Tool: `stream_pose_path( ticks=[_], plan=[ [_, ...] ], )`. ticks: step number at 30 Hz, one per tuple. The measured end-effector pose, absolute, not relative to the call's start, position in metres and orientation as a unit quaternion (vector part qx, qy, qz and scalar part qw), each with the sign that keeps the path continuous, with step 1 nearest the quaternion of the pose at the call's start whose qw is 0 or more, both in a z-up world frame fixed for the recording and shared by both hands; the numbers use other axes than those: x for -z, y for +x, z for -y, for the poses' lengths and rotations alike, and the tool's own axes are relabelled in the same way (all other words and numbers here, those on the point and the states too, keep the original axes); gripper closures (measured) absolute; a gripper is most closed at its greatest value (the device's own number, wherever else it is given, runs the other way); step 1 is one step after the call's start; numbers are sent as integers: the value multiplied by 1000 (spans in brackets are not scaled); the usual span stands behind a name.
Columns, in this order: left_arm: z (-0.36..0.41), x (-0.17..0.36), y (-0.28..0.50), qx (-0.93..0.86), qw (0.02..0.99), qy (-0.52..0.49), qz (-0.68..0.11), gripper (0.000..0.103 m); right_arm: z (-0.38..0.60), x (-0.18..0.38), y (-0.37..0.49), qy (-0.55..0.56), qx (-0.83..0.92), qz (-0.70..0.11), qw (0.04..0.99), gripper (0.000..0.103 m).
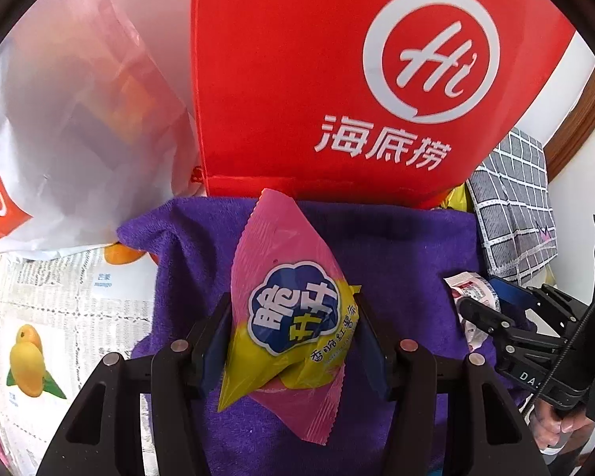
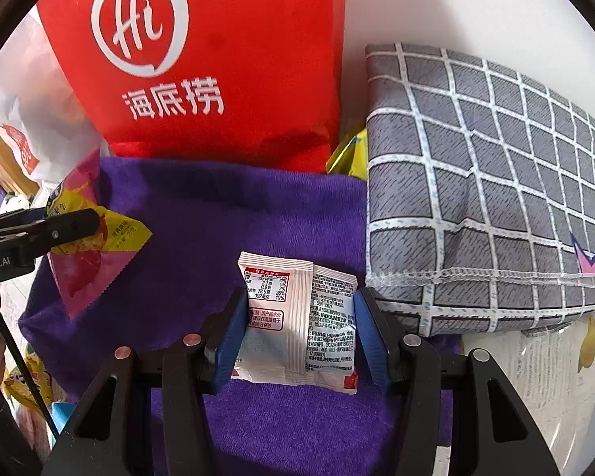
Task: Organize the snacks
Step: 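Carry both held packets up toward the purple towel beside the red bag, then open both tools to drop the packets onto the purple towel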
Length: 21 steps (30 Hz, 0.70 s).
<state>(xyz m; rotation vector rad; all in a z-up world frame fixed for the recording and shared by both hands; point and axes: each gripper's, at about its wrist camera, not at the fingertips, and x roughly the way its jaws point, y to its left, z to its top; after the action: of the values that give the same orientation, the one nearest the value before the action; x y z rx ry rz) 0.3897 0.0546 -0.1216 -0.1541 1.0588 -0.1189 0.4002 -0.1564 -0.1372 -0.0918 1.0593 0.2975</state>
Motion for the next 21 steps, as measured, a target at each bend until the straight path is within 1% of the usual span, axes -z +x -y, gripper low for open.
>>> stream_pose_path(
  ticks=[8,10,15,16,17,21],
  plan=[
    [-50,132,400,60,852,-71,-515,48,141,153,406,-59,-134,-516,844,50],
    [-49,134,400,59,852,-72,-516,46,141,152,409,-60,-134,-517,843,49],
    [-47,134,400,61,848,-65,-523,45,139,154,403,-69,-136,-519,841,46],
    [-47,134,399,61,848,-65,-523,45,139,156,404,-69,-137,-520,840,44],
    [-47,134,398,62,848,-65,-523,44,138,156,404,-68,-139,-523,838,40],
    [-52,132,394,55,843,-76,-529,29,133,150,399,-67,-144,-520,839,34]
  ],
)
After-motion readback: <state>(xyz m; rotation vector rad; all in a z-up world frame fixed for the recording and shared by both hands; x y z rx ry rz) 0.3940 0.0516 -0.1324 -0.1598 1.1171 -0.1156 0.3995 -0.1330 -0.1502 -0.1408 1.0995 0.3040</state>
